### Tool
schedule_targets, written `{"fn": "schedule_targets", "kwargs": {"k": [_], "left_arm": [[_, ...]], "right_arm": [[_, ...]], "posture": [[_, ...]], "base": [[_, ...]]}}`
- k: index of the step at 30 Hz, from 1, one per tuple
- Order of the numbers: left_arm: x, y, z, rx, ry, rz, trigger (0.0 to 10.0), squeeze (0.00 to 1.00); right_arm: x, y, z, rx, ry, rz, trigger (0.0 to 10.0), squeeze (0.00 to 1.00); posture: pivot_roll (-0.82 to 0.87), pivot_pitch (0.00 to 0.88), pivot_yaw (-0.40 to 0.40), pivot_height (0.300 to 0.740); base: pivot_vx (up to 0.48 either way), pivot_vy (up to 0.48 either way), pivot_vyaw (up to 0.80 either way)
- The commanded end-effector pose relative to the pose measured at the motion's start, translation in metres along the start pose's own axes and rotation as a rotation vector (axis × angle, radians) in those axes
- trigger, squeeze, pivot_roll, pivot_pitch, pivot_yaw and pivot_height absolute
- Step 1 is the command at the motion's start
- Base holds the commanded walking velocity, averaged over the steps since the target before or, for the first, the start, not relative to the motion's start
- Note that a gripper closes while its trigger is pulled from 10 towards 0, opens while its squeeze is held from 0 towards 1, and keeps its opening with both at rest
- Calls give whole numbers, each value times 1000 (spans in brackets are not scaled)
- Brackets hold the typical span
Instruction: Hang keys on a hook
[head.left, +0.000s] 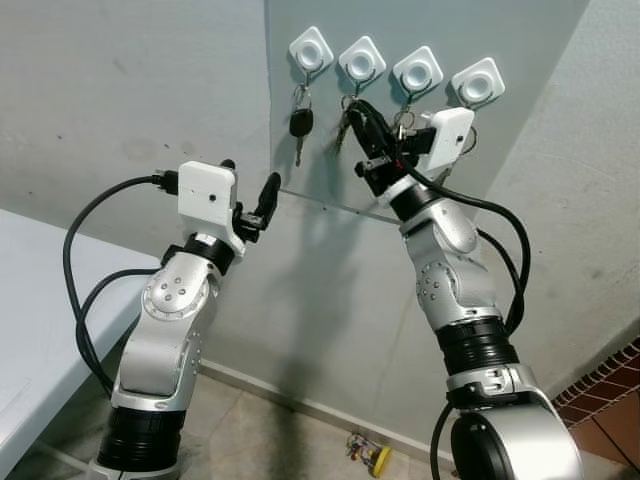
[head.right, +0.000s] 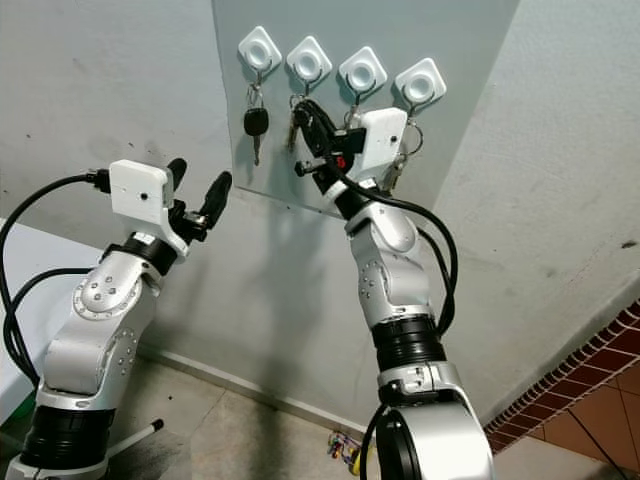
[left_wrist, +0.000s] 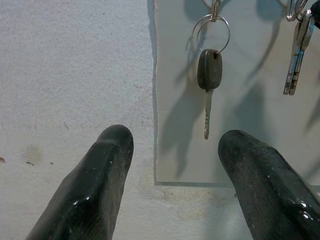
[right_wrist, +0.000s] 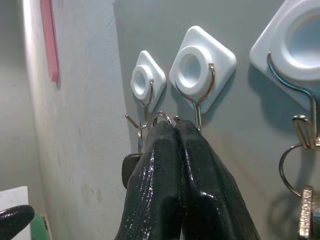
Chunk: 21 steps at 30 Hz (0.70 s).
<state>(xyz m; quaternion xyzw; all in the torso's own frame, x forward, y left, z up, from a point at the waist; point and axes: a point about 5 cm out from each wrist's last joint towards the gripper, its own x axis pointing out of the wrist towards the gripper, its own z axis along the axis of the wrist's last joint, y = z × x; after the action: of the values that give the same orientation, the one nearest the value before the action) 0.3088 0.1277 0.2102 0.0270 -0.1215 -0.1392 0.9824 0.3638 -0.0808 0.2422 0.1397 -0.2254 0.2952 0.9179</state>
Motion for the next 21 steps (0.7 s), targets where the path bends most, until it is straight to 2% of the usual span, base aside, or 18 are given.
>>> {"fn": "schedule_targets", "kwargs": {"k": [1,13,21], "left_arm": [[3,-1,5,-2,-12,-11,10000,0],[3,0,5,-9,-14,-1,10000,0],[3,0,6,-13,-18,1,10000,0]], "right_arm": [[4,-1,10,15,-38,2,10000,0],[11,-2,14,124,-45,-31,10000,0],[13,-4,12,185,-9,-55,10000,0]], "posture": [[-50,0,-45,724],[-45,0,-48,724],[-43,0,-51,724]], "base": [[0,0,0],[0,0,0],[0,0,0]]}}
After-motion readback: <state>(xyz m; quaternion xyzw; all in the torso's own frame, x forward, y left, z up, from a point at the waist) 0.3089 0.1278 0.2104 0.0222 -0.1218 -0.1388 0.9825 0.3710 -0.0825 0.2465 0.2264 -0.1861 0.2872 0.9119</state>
